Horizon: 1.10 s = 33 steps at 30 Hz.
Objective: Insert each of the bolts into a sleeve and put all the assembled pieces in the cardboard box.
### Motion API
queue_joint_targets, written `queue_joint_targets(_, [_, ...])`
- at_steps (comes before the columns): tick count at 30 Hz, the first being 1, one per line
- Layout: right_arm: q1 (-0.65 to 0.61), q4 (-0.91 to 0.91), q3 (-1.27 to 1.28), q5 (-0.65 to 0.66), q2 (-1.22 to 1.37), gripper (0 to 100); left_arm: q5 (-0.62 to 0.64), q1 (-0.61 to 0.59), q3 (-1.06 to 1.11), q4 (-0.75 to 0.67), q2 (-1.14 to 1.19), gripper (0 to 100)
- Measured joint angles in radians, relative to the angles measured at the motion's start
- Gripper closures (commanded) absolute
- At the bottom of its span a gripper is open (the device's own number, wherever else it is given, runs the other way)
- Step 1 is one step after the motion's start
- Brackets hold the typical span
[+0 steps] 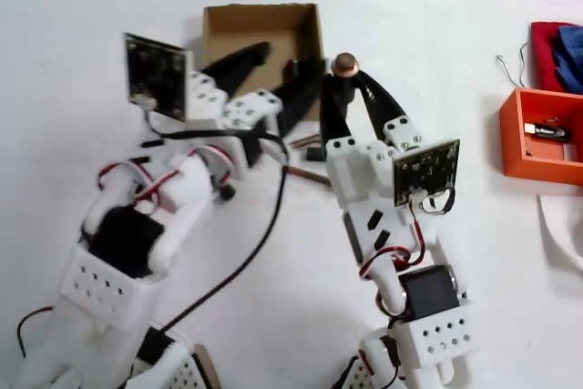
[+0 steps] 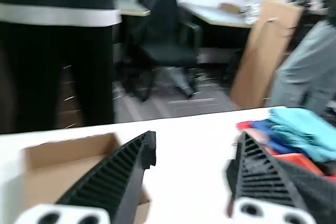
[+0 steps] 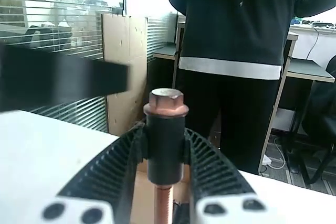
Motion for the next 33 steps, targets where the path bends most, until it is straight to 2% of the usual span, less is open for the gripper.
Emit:
queue_joint_targets(2, [0.000, 0.020, 0.000, 0.000, 0.002, 97.5, 0.000, -0.081, 0.000, 0.072, -0.044, 82])
queue_joint_targets(5, [0.003, 0.020, 0.000, 0.000, 0.002, 97.5, 0.000, -0.226, 0.000, 0.201, -0.144, 99])
queue_joint_targets(8, [0.000, 0.020, 0.000, -0.005, 0.002, 97.5, 0.000, -0.356, 0.000, 0.391, -0.273, 93])
queue_joint_targets(12, [0.003, 0.118, -0.044, -0.006, 0.002, 97.5, 0.002, -0.535, 0.006, 0.632, -0.450, 94])
queue_joint_targets(14, [0.002, 0.206, -0.109, -0.035, 0.002, 97.5, -0.023, -0.632, 0.049, 0.700, -0.532, 94])
queue_joint_targets(16, [0.002, 0.299, -0.186, -0.074, 0.002, 97.5, -0.100, -0.709, 0.133, 0.726, -0.600, 94])
queue_joint_targets(18, [0.005, 0.371, -0.245, -0.091, 0.017, 97.5, -0.219, -0.776, 0.244, 0.730, -0.664, 94])
queue_joint_targets(21, [0.003, 0.414, -0.296, -0.098, 0.112, 97.5, -0.482, -0.836, 0.433, 0.700, -0.760, 94])
queue_joint_targets(24, [0.006, 0.428, -0.373, -0.098, 0.255, 97.5, -0.766, -0.864, 0.626, 0.621, -0.861, 94])
queue_joint_targets(25, [0.008, 0.436, -0.411, -0.098, 0.313, 97.5, -0.824, -0.867, 0.692, 0.583, -0.893, 94])
queue_joint_targets(29, [0.008, 0.537, -0.635, -0.098, 0.582, 97.5, -0.856, -0.873, 0.939, 0.385, -0.924, 94])
queue_joint_targets(33, [0.008, 0.707, -0.925, -0.098, 0.865, 97.5, -0.727, -0.873, 1.157, 0.181, -0.928, 94])
